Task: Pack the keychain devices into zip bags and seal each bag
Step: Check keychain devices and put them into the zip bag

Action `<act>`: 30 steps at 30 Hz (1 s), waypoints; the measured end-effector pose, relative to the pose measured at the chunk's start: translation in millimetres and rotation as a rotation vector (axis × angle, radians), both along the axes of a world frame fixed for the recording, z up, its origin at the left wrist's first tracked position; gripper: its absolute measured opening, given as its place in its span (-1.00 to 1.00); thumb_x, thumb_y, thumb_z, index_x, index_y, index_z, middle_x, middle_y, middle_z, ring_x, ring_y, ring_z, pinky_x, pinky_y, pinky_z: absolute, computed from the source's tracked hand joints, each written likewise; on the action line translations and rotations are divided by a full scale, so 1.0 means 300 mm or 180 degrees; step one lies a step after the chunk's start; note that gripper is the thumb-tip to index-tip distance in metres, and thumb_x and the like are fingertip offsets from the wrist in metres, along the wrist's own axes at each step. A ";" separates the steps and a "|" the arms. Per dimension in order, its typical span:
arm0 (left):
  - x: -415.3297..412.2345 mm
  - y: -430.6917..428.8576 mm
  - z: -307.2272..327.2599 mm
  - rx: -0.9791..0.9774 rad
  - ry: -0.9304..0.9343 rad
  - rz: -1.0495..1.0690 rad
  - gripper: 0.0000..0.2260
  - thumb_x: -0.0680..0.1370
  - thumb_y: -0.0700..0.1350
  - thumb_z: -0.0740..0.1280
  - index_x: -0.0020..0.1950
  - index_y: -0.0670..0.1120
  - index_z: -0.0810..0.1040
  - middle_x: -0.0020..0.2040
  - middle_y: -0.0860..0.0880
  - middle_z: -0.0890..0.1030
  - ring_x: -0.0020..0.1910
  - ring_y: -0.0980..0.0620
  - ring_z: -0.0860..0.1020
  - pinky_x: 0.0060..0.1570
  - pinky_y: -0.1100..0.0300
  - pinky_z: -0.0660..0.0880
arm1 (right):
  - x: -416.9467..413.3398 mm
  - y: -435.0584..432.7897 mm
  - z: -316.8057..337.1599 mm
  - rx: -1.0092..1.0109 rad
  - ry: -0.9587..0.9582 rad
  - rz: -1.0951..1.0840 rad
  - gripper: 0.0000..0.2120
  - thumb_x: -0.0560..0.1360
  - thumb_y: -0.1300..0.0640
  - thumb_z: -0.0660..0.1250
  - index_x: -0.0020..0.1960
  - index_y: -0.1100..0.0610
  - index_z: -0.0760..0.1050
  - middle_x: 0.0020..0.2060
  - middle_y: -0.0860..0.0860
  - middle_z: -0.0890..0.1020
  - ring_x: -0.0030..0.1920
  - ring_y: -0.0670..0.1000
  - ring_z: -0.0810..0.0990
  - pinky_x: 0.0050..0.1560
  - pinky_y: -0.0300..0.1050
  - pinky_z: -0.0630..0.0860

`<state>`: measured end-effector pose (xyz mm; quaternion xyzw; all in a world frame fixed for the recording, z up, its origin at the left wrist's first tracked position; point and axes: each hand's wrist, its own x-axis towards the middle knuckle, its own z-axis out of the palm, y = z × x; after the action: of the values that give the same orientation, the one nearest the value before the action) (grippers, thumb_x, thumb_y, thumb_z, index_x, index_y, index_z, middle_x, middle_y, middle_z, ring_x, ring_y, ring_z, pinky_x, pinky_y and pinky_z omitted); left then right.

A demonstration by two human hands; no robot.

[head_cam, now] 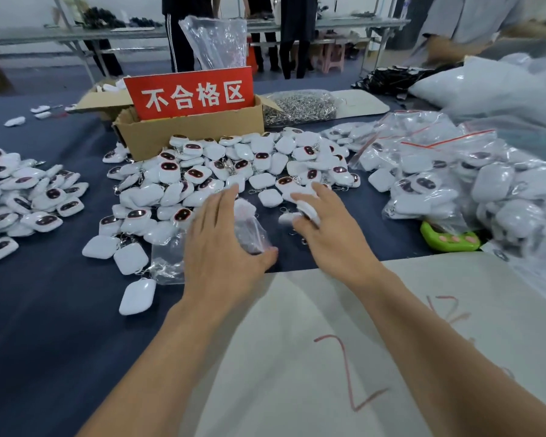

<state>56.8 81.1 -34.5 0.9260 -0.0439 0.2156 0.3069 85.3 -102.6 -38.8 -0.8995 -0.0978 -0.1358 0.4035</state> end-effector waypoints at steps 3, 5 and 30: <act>-0.033 -0.066 0.059 -0.0290 -0.0848 -0.0744 -0.44 0.42 -0.02 0.46 0.43 0.10 0.48 0.41 0.17 0.44 0.43 0.27 0.33 0.46 0.34 0.20 | -0.065 -0.015 0.032 0.0936 0.0240 -0.0357 -0.70 0.57 0.05 0.32 0.29 -0.08 0.60 0.21 -0.19 0.58 0.23 -0.16 0.52 0.26 -0.33 0.39; -0.037 -0.139 0.075 -0.0527 -0.0780 -0.0949 -0.52 0.43 -0.12 0.42 0.35 0.11 0.56 0.35 0.21 0.48 0.36 0.29 0.41 0.37 0.46 0.23 | -0.101 -0.024 0.043 0.1586 0.0566 -0.0507 -0.70 0.40 0.00 0.33 0.11 -0.11 0.62 -0.09 -0.18 0.70 -0.06 -0.17 0.62 0.01 -0.17 0.50; 0.010 -0.237 0.006 -0.3103 0.1005 -0.0658 -0.59 0.44 -0.41 0.31 -0.03 0.07 0.75 -0.10 -0.05 0.77 -0.09 -0.32 0.70 0.07 -0.25 0.65 | -0.077 -0.088 0.057 0.2066 0.1196 -0.0261 -0.90 0.54 0.30 0.40 -0.03 0.32 0.68 -0.46 0.01 0.54 -0.43 -0.07 0.50 -0.10 -0.07 0.53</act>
<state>59.9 9.8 -32.8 0.6877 0.0172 0.0373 0.7249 62.4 -128.9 -21.7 -0.7373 0.0621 -0.0084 0.6727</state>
